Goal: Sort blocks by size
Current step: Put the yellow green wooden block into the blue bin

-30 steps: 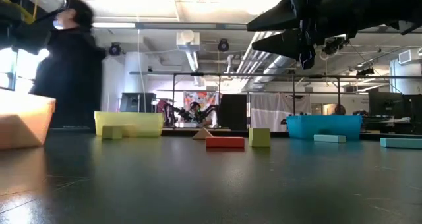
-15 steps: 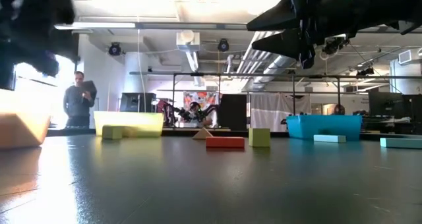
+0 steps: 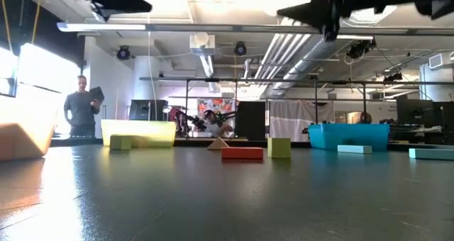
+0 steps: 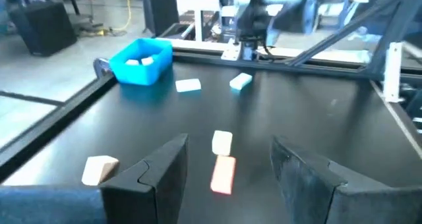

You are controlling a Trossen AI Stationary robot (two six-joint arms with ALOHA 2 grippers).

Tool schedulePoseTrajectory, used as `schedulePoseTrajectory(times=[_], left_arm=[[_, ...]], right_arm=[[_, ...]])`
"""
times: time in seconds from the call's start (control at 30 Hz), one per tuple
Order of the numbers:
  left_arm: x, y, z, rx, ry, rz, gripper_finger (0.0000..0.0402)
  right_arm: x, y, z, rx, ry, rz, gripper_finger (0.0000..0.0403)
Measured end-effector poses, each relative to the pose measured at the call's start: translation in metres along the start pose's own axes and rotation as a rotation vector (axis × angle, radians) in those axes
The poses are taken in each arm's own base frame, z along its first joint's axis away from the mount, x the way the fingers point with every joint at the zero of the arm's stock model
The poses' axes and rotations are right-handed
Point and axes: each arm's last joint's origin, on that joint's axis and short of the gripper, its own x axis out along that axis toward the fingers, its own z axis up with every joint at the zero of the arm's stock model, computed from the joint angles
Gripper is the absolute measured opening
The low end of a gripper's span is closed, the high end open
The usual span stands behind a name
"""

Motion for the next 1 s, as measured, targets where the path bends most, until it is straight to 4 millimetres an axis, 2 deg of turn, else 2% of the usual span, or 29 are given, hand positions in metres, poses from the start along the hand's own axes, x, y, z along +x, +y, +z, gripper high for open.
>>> schedulePoseTrajectory(times=[0.2,0.4,0.57,0.73,0.83,1.0], left_arm=[[0.029,0.003,-0.006,0.039,0.018,0.065,0.0197],[0.062,0.006,-0.012,0.036,-0.052,0.093,0.0197],[0.085,0.023,-0.02,0.005,-0.228,-0.036,0.0197],[0.101,0.046,-0.029,-0.046,-0.273,0.029,0.0197],[0.105,0.056,-0.038,-0.045,-0.19,0.179,0.0197],[0.092,0.068,-0.051,-0.02,0.041,0.519,0.0197]], right_arm=[[-0.026,-0.01,0.036,-0.063,-0.02,0.02,0.0206],[-0.046,-0.022,0.047,-0.068,0.055,0.019,0.0206],[-0.046,-0.023,0.037,-0.074,0.139,-0.005,0.0206],[-0.038,-0.019,0.021,-0.077,0.193,-0.018,0.0206],[-0.031,-0.016,0.01,-0.065,0.221,-0.047,0.0206],[-0.02,-0.011,-0.008,-0.047,0.252,-0.08,0.0206]])
